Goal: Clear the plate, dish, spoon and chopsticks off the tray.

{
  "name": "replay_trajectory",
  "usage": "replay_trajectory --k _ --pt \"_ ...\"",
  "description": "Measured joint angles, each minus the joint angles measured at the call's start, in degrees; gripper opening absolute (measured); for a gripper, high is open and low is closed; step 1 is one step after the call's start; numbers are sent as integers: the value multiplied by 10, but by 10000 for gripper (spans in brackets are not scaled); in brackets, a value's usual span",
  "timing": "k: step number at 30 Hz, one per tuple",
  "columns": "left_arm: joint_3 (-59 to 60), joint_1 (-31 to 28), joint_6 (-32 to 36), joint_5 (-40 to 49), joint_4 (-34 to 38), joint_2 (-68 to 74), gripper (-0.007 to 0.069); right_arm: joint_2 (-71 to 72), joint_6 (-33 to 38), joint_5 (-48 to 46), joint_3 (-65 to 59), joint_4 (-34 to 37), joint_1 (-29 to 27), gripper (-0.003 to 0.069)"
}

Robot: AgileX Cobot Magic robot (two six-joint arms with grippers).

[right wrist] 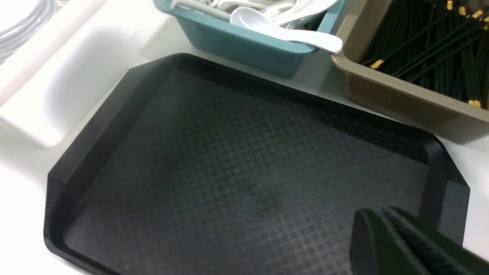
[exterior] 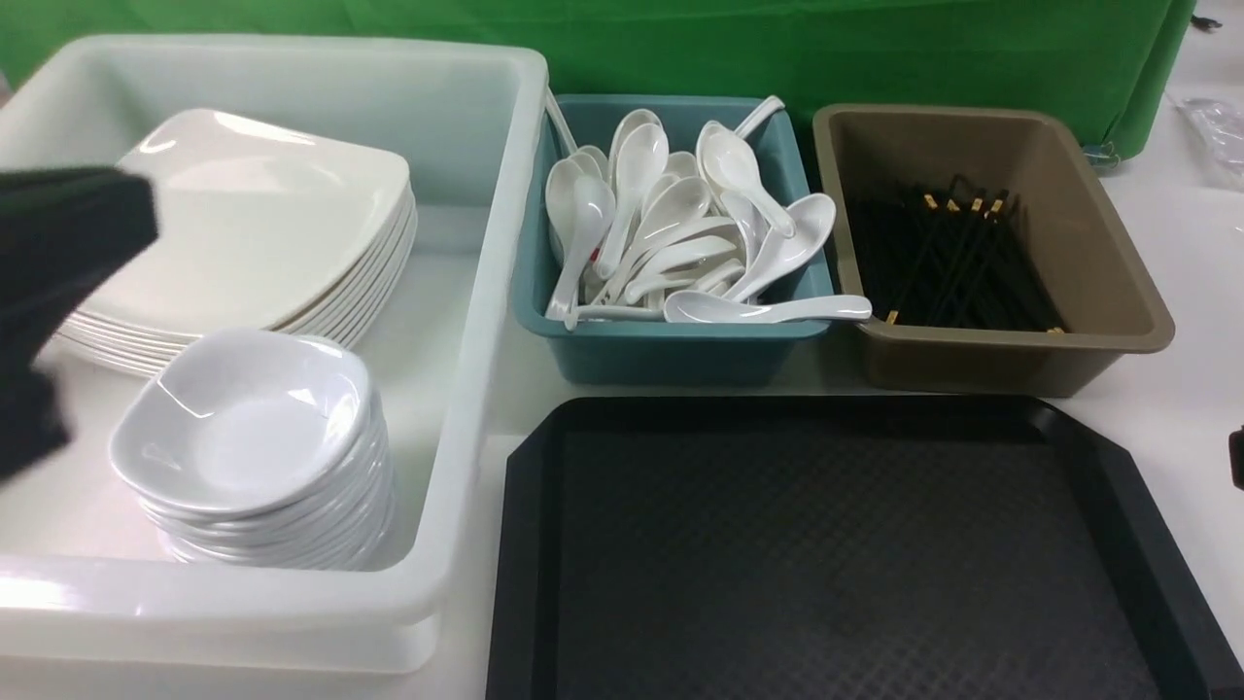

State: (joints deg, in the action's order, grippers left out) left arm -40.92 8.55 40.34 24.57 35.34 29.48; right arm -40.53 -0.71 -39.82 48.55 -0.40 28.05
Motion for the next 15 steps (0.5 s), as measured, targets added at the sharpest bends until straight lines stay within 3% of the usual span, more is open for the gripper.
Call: replay_trajectory --k 6,15 --pt "139 22 60 -92 43 -133 10 0 -5 0 0 0 0 55" --pt "287 23 64 -106 46 -177 11 0 -8 0 0 0 0 70"
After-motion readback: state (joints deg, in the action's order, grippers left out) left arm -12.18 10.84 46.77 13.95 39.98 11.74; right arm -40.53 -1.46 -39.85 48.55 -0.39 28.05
